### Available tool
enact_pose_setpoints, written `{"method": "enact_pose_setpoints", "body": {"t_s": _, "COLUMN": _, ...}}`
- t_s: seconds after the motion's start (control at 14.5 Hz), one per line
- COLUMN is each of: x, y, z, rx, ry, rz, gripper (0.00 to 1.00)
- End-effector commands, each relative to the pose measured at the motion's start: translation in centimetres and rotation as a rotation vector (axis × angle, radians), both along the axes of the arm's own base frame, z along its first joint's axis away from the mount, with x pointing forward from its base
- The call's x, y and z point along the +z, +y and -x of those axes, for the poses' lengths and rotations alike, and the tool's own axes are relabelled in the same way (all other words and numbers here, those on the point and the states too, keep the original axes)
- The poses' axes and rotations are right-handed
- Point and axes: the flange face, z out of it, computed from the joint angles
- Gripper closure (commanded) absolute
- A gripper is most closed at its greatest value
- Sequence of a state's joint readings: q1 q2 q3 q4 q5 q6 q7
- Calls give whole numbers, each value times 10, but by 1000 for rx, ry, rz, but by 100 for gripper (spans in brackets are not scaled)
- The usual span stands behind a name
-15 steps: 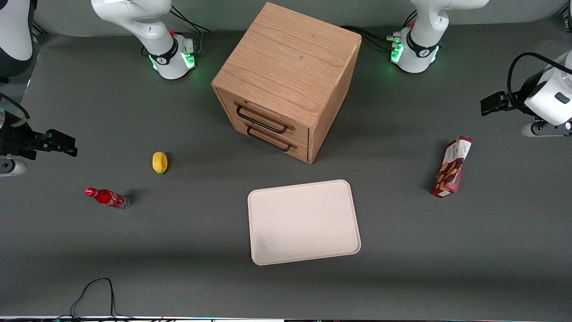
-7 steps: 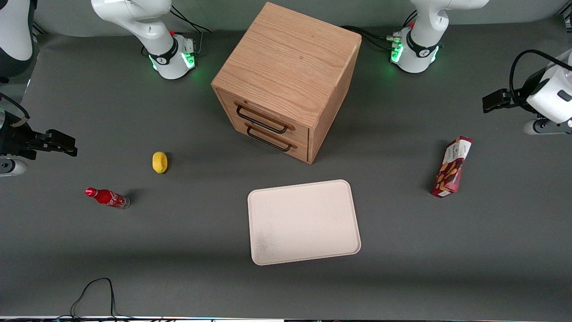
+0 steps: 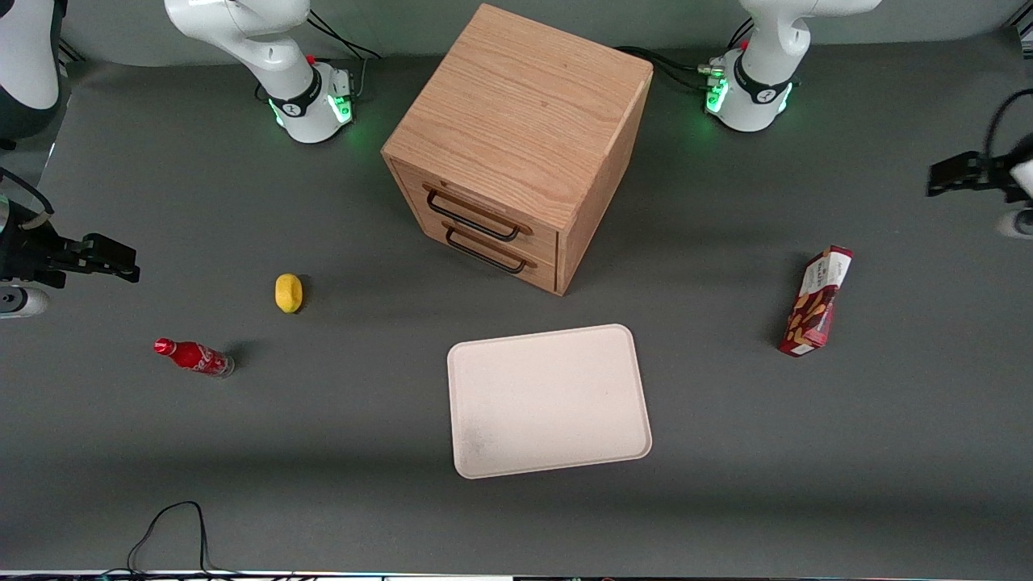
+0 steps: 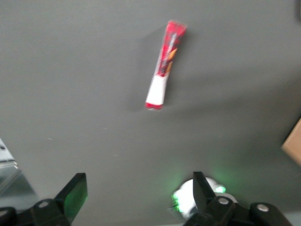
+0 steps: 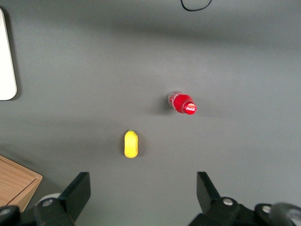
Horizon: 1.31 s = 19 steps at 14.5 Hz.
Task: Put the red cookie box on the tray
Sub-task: 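Lower the open left gripper over the red plaid cookie box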
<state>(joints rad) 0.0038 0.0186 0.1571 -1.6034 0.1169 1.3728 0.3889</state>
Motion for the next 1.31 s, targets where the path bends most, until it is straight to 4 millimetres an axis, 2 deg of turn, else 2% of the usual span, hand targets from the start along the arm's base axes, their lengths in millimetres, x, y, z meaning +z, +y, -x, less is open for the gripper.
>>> {"method": "enact_pose_setpoints", "body": {"t_s": 0.0, "x": 6, "y": 34, "z": 2, "rx": -82, "ry": 14, "rz": 23, "gripper": 0}}
{"method": "enact_pose_setpoints", "body": {"t_s": 0.14, "x": 9, "y": 24, "z": 3, "rx": -104, "ry": 23, "rz": 28, "gripper": 0}}
{"method": "enact_pose_setpoints", "body": {"t_s": 0.34, "x": 16, "y": -6, "z": 7, "rx": -185, "ry": 45, "rz": 44, "gripper": 1}}
{"method": "enact_pose_setpoints", "body": {"t_s": 0.55, "x": 8, "y": -32, "z": 3, "rx": -231, "ry": 51, "rz": 55, "gripper": 1}}
{"method": "enact_pose_setpoints", "body": {"t_s": 0.76, "x": -34, "y": -47, "z": 2, "rx": -270, "ry": 46, "rz": 54, "gripper": 2}}
{"method": "enact_pose_setpoints", "body": {"t_s": 0.96, "x": -90, "y": -51, "z": 17, "rx": -287, "ry": -5, "rz": 55, "gripper": 2}}
{"method": "enact_pose_setpoints", "body": {"t_s": 1.24, "x": -174, "y": -56, "z": 27, "rx": -296, "ry": -98, "rz": 82, "gripper": 2}}
